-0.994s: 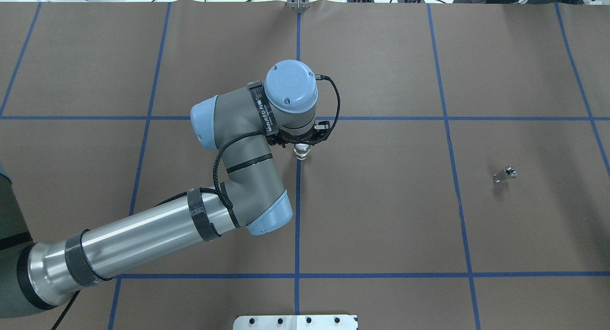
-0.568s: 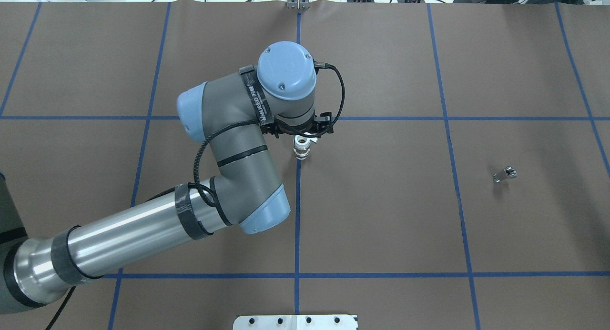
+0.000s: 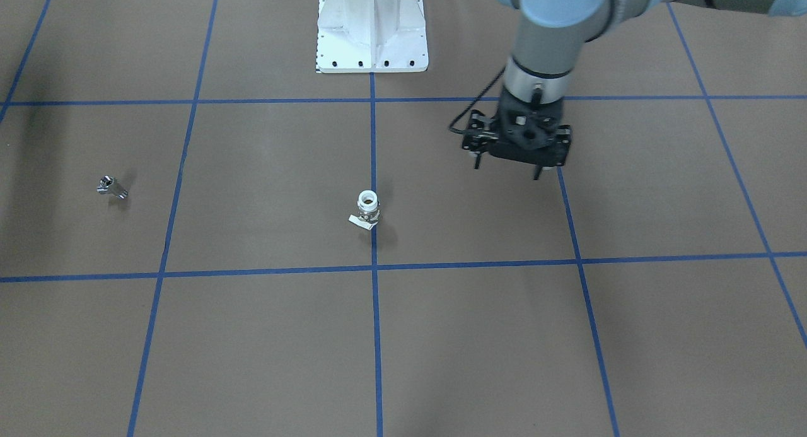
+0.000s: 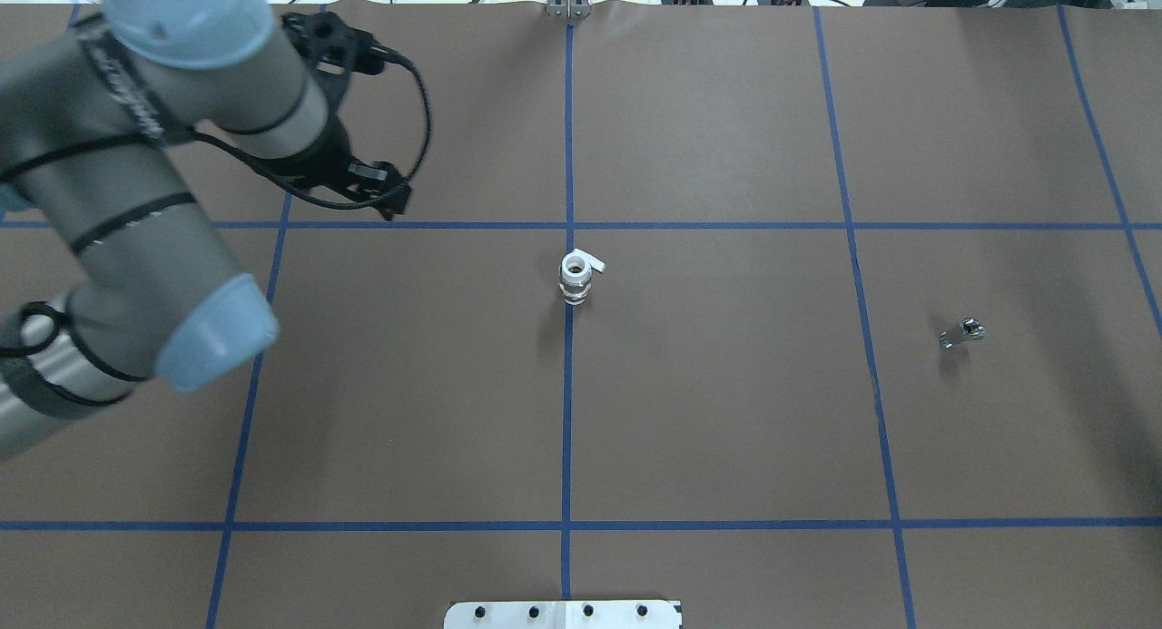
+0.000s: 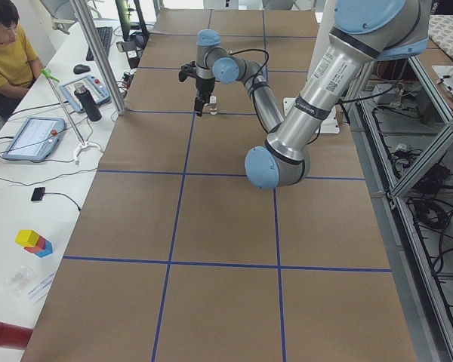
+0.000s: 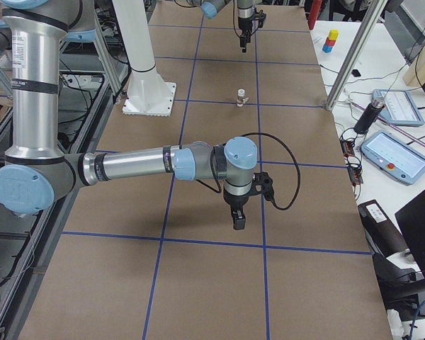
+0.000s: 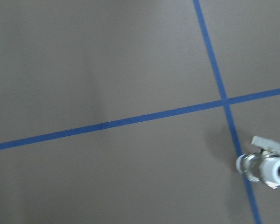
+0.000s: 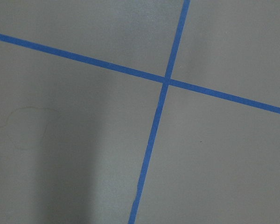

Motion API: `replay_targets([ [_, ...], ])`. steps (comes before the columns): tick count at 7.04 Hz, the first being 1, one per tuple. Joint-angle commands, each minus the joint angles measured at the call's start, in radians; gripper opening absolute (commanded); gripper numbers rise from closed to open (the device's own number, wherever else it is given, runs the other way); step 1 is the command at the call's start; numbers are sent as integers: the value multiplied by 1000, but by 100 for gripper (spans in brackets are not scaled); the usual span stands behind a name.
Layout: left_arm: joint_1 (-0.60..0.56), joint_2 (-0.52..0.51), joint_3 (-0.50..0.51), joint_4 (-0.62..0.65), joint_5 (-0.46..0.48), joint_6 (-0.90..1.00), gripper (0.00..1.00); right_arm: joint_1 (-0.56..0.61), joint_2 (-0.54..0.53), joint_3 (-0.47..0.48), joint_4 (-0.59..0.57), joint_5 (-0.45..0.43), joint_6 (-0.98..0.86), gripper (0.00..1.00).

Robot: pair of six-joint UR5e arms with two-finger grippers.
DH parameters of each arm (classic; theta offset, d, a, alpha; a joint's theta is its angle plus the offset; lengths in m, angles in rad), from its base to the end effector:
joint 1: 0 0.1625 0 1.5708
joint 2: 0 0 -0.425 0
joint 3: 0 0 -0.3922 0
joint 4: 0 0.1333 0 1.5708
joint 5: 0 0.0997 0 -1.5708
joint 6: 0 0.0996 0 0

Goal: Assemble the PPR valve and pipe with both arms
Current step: 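Open the left gripper and withdraw the left arm from the valve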

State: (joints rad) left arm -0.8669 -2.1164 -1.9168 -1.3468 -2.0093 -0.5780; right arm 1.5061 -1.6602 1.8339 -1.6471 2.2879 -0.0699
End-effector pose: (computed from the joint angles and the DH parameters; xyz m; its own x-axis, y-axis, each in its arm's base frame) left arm 0.3196 -0.5171 0.2297 0.7133 0.3315 -0.6175 -0.1415 0.9310 0.3364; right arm 0.0383 -0.4583 0.5830 0.7417 -0.1816 0.6457 0.1164 0.9829 0.1427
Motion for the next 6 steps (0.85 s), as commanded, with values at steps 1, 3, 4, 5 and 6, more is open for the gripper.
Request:
replay_targets([
  [1, -320, 226, -28, -6, -144, 499, 100, -9, -15, 75, 1, 34, 131, 100],
  [3, -563, 341, 43, -8, -193, 826, 100, -67, -41, 142, 38, 56, 278, 100],
  [4, -658, 395, 100, -14, -263, 912, 100, -131, -46, 152, 105, 52, 403, 100],
  [5, -740, 423, 195, -47, -278, 914, 100, -206, -64, 153, 215, 39, 544, 100],
  [6, -771, 443, 279, -181, -282, 918, 100, -295, -90, 153, 331, -15, 670, 100],
])
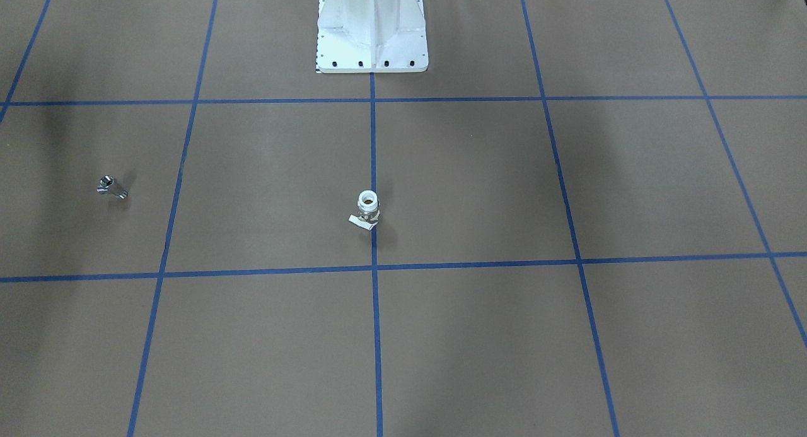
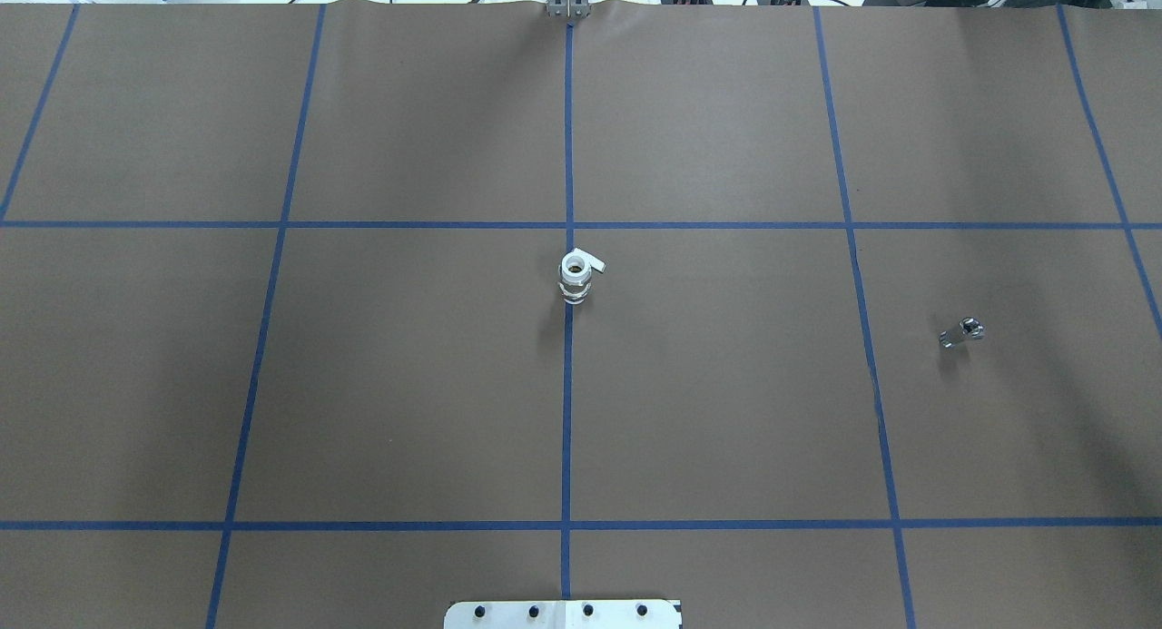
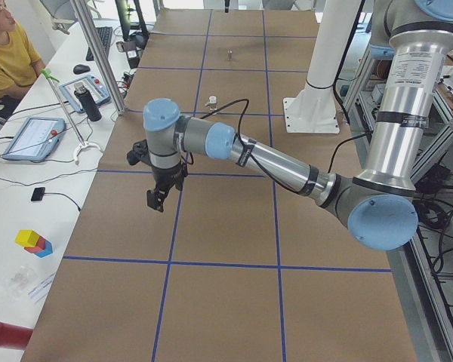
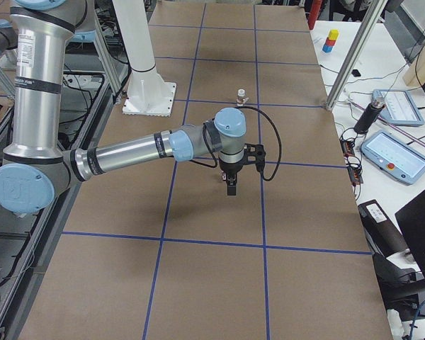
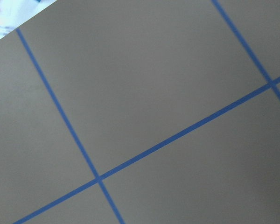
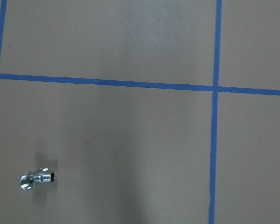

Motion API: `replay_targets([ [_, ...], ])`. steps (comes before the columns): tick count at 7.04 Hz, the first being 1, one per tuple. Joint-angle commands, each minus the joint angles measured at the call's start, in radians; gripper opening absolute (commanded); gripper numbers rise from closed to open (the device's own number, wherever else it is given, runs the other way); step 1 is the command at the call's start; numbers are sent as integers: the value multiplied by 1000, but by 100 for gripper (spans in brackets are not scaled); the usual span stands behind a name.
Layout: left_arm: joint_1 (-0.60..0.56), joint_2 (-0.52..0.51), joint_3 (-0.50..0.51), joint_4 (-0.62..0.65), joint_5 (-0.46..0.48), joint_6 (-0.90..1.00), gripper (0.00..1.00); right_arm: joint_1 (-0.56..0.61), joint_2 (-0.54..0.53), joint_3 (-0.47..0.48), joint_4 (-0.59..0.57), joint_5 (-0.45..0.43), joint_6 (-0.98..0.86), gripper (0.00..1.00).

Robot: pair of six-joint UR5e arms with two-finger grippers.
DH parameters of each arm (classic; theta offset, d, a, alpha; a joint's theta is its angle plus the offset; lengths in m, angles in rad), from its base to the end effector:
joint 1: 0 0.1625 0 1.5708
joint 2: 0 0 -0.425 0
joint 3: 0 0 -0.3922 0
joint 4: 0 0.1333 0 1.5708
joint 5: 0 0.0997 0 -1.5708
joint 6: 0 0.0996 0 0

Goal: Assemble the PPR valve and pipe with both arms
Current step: 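Move the right gripper over the chrome elbow fitting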

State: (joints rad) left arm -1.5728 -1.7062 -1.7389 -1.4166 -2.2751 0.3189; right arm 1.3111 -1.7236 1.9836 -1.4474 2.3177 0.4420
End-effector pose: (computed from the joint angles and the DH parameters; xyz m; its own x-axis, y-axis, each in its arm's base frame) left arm -0.0699 -0.5414 0.5266 0.7244 0.4001 -0.5614 -0.2371 0.9093 0.3420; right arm -0.0480 -0.4364 0.5122 0.6839 -0.0089 0.7295 -0.0602 0.9958 0.0686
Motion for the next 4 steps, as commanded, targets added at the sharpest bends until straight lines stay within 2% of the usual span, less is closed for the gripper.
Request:
replay_targets([
  [1, -65, 96, 110, -246, -17, 10, 100, -183, -42, 3, 203, -111, 250, 100],
  [4, -65, 102, 113, -275, -17, 8, 100, -364, -42, -5, 336, -237, 479, 100],
])
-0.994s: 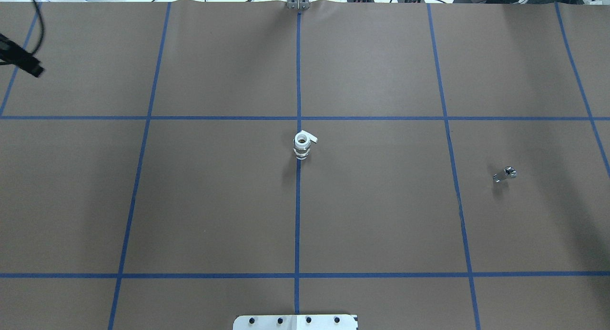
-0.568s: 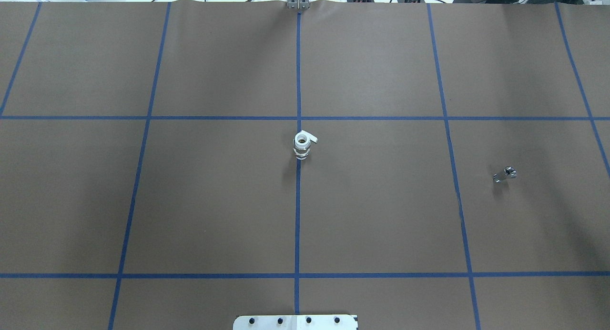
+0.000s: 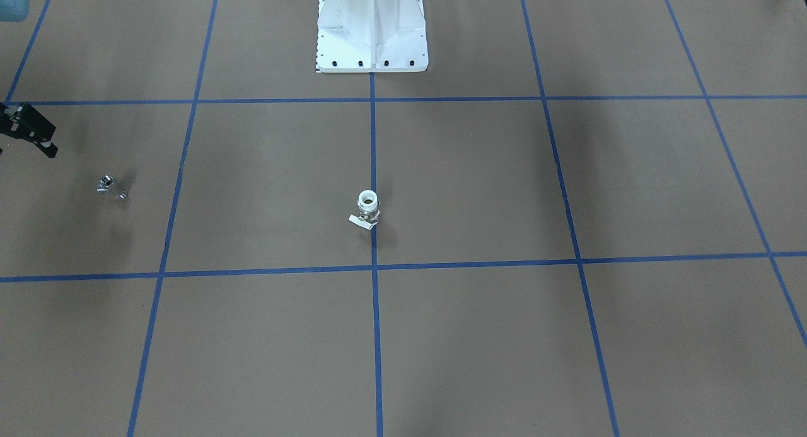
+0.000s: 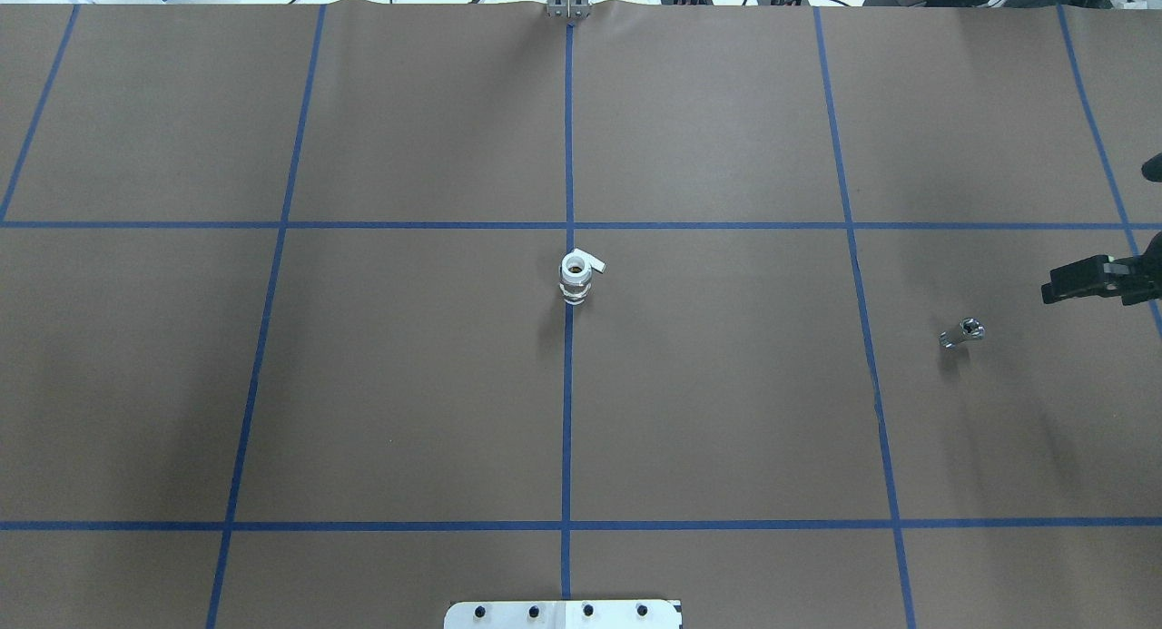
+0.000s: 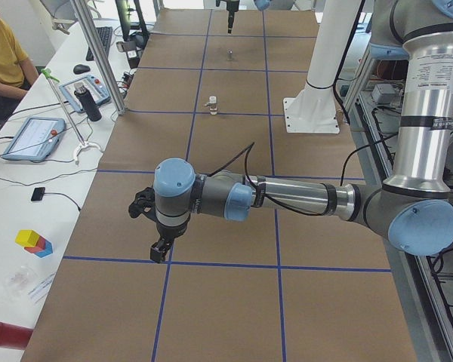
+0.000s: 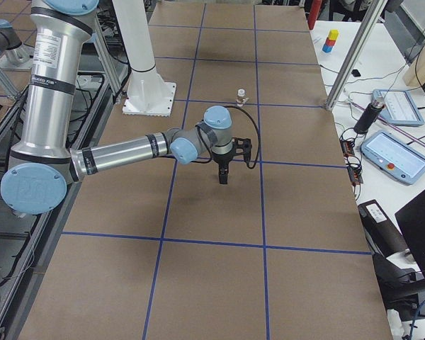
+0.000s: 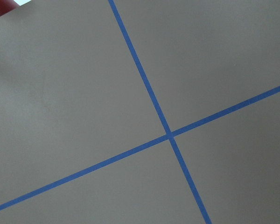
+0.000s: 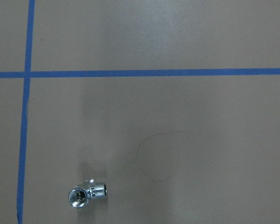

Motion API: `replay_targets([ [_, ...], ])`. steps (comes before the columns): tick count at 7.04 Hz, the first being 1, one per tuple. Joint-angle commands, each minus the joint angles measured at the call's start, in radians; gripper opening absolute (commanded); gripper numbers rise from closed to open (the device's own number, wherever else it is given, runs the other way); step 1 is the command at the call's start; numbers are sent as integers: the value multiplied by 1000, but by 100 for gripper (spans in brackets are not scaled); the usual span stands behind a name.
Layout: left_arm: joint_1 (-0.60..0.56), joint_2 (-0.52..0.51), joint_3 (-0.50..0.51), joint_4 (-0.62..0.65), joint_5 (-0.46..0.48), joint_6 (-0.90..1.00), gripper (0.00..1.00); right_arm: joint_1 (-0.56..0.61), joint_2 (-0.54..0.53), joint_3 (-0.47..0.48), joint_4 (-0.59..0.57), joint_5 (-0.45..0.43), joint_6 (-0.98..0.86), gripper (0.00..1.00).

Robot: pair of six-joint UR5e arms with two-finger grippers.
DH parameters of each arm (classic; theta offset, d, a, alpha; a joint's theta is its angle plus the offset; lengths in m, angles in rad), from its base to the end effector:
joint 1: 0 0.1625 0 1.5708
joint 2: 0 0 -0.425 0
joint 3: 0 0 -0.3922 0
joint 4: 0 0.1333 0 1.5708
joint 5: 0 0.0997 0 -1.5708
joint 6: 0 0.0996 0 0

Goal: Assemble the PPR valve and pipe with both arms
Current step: 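Move the right gripper over the chrome elbow fitting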

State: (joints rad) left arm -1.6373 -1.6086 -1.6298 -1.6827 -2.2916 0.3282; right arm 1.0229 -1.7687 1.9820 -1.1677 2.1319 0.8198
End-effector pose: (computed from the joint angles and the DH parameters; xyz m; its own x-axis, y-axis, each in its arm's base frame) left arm -0.1019 -0.5138 0.6018 0.7392 0.3966 -0.5444 -0.1830 0.8961 0.4043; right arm -0.1554 -0.4088 0.5074 0.6945 0.0290 0.7189 -0.1212 0.9896 0.0771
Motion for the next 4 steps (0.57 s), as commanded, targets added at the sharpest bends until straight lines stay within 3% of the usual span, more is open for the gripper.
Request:
replay_targets([
  [1, -1, 19, -4, -9, 0, 0, 100, -131, 9, -6, 57, -111, 152, 99],
  [3, -1, 22, -5, -11, -2, 2, 100, -168, 46, -43, 59, -155, 173, 96],
  [4, -1, 22, -4, -9, -2, 2, 100, -175, 78, -75, 59, -155, 171, 88],
])
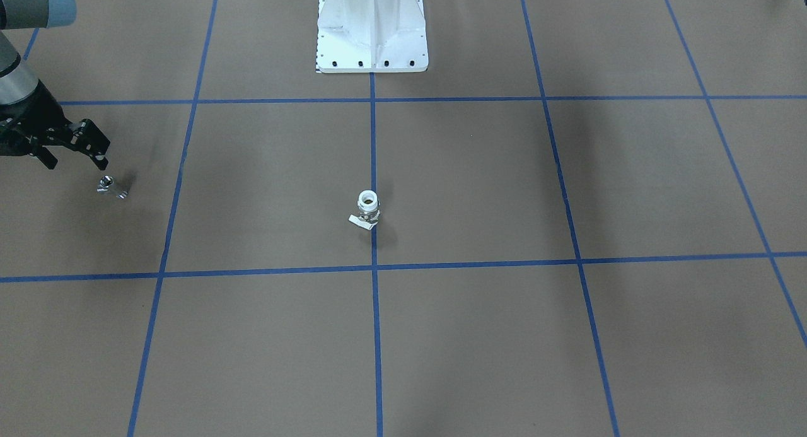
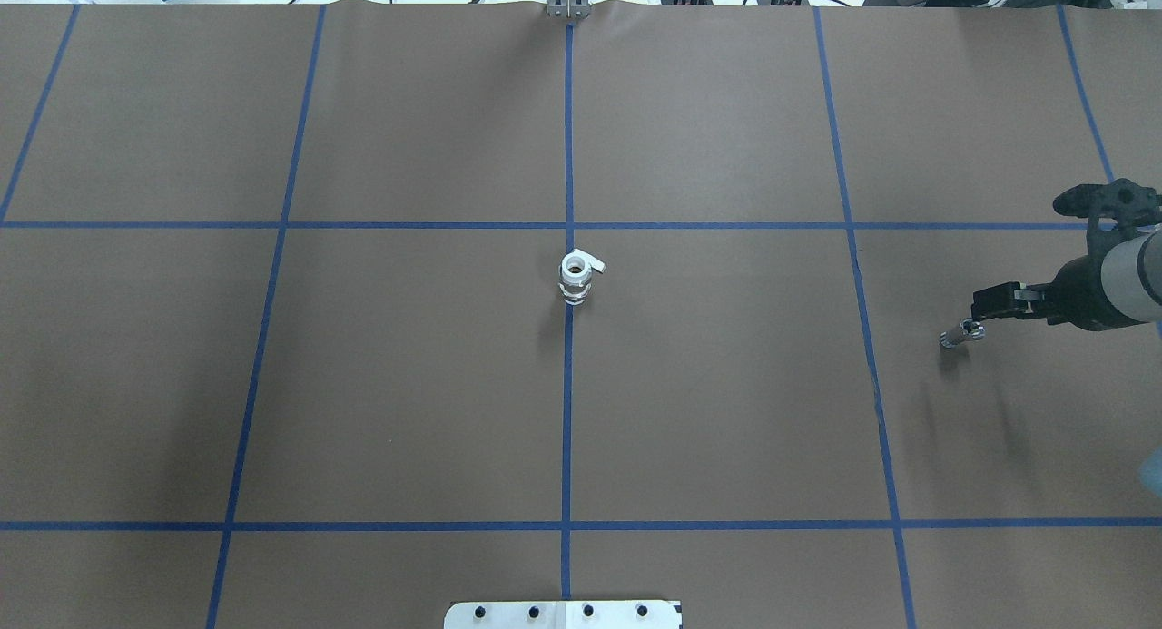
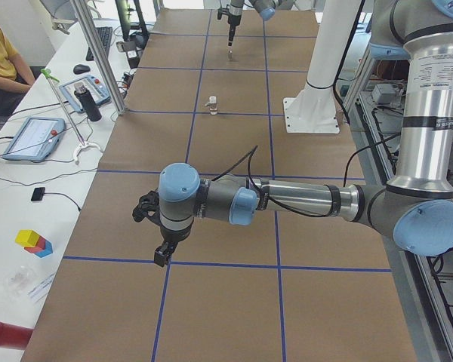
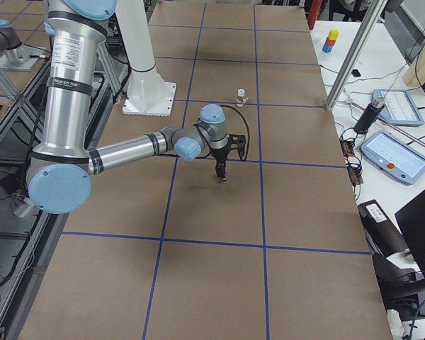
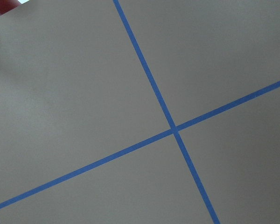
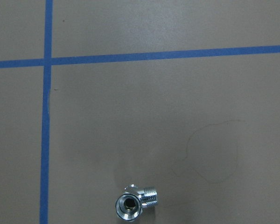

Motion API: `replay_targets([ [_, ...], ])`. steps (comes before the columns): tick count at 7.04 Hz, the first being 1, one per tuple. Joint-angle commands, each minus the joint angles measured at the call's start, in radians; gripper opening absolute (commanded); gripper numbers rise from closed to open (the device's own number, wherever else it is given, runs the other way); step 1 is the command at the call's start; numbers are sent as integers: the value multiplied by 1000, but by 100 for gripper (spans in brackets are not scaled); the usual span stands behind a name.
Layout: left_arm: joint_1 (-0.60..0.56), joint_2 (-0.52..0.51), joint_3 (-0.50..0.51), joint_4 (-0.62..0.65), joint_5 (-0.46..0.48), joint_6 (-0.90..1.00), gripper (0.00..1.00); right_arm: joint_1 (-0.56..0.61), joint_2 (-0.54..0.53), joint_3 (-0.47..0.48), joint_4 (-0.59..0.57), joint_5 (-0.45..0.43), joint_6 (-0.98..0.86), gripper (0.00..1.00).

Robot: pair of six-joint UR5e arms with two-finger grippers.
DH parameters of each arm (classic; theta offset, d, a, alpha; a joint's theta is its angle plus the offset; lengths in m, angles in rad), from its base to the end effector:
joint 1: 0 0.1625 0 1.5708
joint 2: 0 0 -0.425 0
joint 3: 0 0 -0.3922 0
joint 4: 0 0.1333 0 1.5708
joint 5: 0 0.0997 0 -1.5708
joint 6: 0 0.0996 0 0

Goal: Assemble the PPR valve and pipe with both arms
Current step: 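Move the right gripper over the chrome elbow fitting, then lower the right gripper and grasp the chrome elbow fitting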

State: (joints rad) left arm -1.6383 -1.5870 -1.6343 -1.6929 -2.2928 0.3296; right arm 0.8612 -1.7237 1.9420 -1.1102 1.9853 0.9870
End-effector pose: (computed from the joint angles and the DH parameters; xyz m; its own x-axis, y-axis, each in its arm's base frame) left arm -0.1018 -0.5048 0.6095 0.7383 0.3935 -0.5477 -0.1827 0.8985 0.3992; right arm -0.2244 -0.4044 0.5059 0.7150 0.0582 0.6967 -0.1624 0.9831 0.0846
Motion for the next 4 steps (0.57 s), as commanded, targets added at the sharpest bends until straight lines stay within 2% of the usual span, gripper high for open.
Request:
replay_targets([
  [1, 0, 1, -1, -1, 1, 0, 100, -27, 50, -50, 1, -11, 4, 86],
  [4, 0, 1, 1, -1, -1, 0, 100, -59, 47, -58, 0, -19, 5, 79],
])
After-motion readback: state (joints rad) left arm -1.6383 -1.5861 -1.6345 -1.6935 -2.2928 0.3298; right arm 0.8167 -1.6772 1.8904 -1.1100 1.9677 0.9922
